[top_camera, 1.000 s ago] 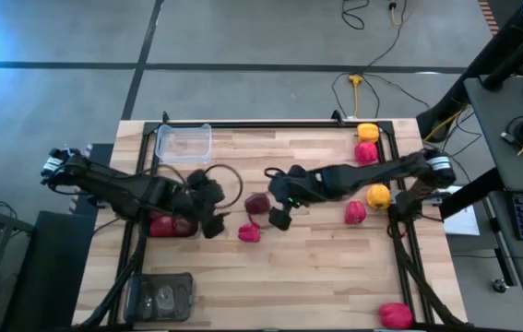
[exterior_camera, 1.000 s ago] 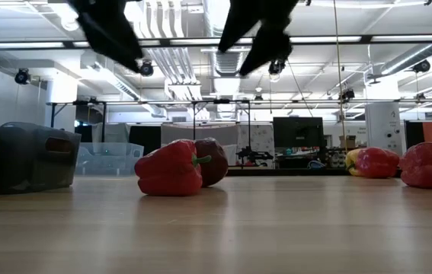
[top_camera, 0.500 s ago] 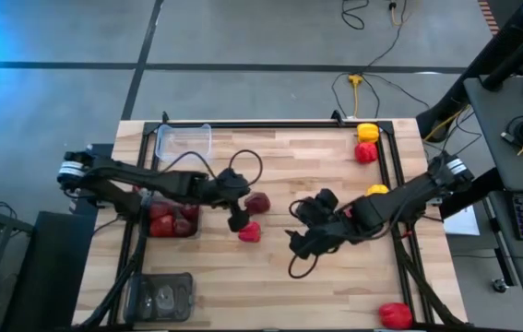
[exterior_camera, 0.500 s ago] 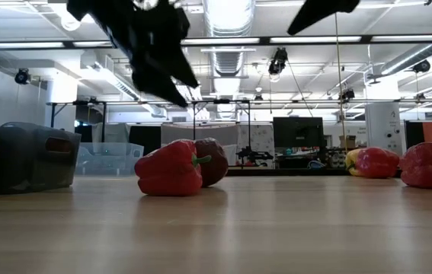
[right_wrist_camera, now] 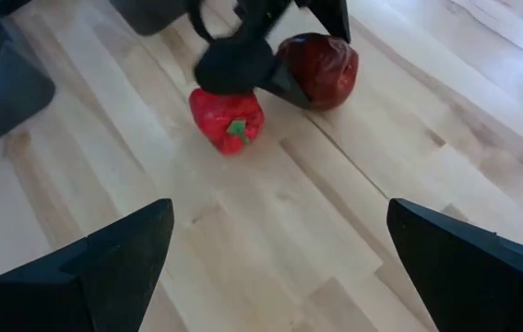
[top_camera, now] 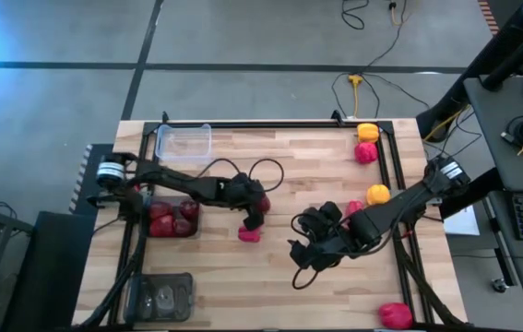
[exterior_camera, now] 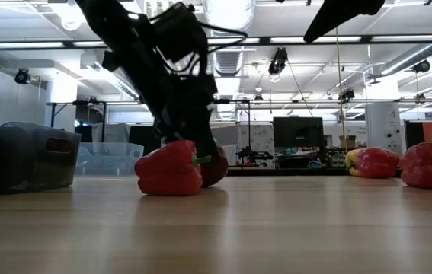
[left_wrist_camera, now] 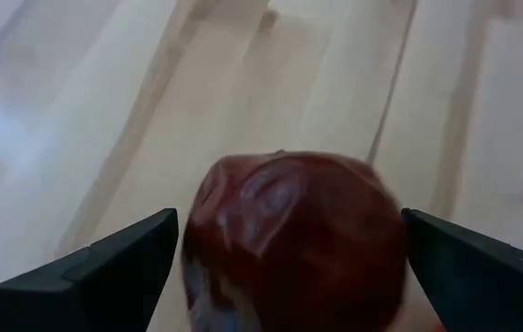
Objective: Sort produce into baskets
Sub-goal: Put the red apple into the top black bin
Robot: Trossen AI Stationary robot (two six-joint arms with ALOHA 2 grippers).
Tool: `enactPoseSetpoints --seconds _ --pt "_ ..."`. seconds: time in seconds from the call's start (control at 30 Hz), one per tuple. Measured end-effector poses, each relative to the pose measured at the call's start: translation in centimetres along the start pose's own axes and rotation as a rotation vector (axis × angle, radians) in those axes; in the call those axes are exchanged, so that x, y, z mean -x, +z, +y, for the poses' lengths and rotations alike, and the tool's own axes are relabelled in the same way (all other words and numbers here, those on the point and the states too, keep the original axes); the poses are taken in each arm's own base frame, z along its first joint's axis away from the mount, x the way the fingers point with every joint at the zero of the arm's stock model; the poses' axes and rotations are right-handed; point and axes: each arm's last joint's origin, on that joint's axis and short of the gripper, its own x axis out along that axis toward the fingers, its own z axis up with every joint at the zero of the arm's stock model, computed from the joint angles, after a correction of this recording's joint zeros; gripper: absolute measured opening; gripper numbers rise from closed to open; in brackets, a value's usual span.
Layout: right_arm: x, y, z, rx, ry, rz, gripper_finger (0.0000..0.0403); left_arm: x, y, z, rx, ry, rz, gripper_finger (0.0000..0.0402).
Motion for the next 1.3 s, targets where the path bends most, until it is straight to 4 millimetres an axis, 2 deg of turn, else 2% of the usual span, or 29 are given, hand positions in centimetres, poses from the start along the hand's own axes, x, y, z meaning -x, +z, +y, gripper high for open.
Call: enactPoseSetpoints --seconds 0.13,0.23,0.37,0.53,0.63,0.77,0.9,1.0,1.1,1.3 --pt "0.0 0.0 0.0 -0.008 0.000 0.000 0.0390 -1.2 -0.2 -0.1 0.026 0.024 0.012 0.0391" --pt "-0.1 0.0 0.0 0.002 -0.004 -0.002 0.0390 -1.4 -0.1 -0.2 0.056 0.025 0.011 0.0369" --pt "-0.2 0.1 -0.1 0.016 -0.008 -0.001 0.0390 -0.9 0.4 -0.2 0.121 0.043 -0.023 0.0329" --pt "-0.3 0.3 -0.2 0.030 -0.013 -0.003 0.0390 0.1 -0.2 0.2 0.184 0.115 0.043 0.0328" --pt "-0.4 0.5 -0.3 0.040 -0.015 -0.004 0.0390 2.7 0.0 0.3 0.212 0.132 0.067 0.0328" --pt "-0.6 0.8 -0.5 0.082 -0.022 -0.002 0.0390 8.4 -0.5 0.2 0.184 0.202 0.092 0.0328" --pt "-1.2 1.5 -1.0 0.096 -0.010 0.044 0.0390 14.9 -2.8 0.9 0.191 0.315 0.141 0.0328" --pt "-1.7 2.2 -1.3 0.113 0.027 0.088 0.0390 18.2 -5.0 1.5 0.235 0.362 0.175 0.0328" --pt "-2.1 2.7 -1.3 0.165 0.050 0.084 0.0390 19.7 -6.8 2.2 0.284 0.376 0.181 0.0328" --pt "-2.9 3.2 -0.8 0.235 0.086 0.048 0.0390 18.8 -10.5 3.5 0.383 0.421 0.310 0.0328"
